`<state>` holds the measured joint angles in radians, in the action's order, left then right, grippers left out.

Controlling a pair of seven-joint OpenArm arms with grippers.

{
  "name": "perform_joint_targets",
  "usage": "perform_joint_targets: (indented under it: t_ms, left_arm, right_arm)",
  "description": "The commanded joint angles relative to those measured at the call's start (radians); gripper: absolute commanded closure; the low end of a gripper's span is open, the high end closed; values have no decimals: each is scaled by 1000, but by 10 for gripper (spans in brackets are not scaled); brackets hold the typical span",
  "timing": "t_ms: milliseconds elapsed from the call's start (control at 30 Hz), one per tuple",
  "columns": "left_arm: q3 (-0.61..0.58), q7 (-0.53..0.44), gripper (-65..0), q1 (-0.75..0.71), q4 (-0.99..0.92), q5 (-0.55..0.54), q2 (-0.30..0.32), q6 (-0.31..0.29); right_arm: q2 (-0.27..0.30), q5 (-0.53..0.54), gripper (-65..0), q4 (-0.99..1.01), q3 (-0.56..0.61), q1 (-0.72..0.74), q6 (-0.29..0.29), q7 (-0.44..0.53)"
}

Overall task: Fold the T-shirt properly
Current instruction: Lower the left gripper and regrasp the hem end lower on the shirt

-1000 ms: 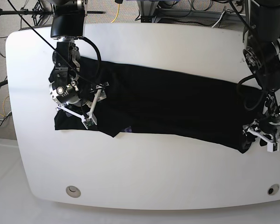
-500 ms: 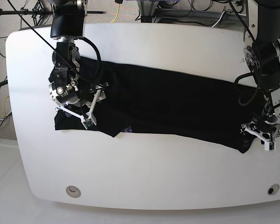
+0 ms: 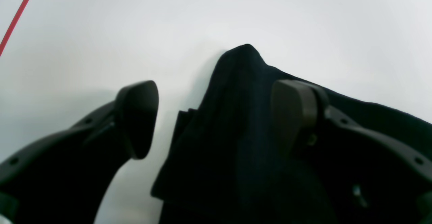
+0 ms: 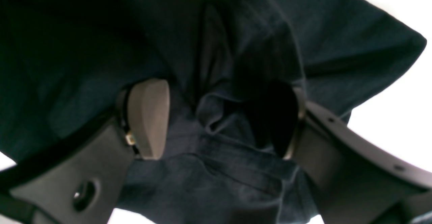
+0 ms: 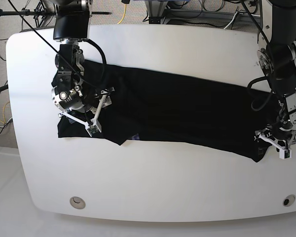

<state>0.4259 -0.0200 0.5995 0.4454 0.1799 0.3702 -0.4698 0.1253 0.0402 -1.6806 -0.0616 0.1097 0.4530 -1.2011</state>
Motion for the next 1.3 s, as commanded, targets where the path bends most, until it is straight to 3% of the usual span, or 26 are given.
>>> perform_joint_targets:
  t_ms: [0, 1267]
  left_arm:
    - [-2, -25, -488, 30, -13, -12, 14, 3]
    - [-43, -27, -488, 37, -43, -13, -13, 7]
  right_arm:
    - [4, 3, -436, -20, -4, 9, 7, 14]
    - [4, 5, -436, -19, -4, 3, 7, 14]
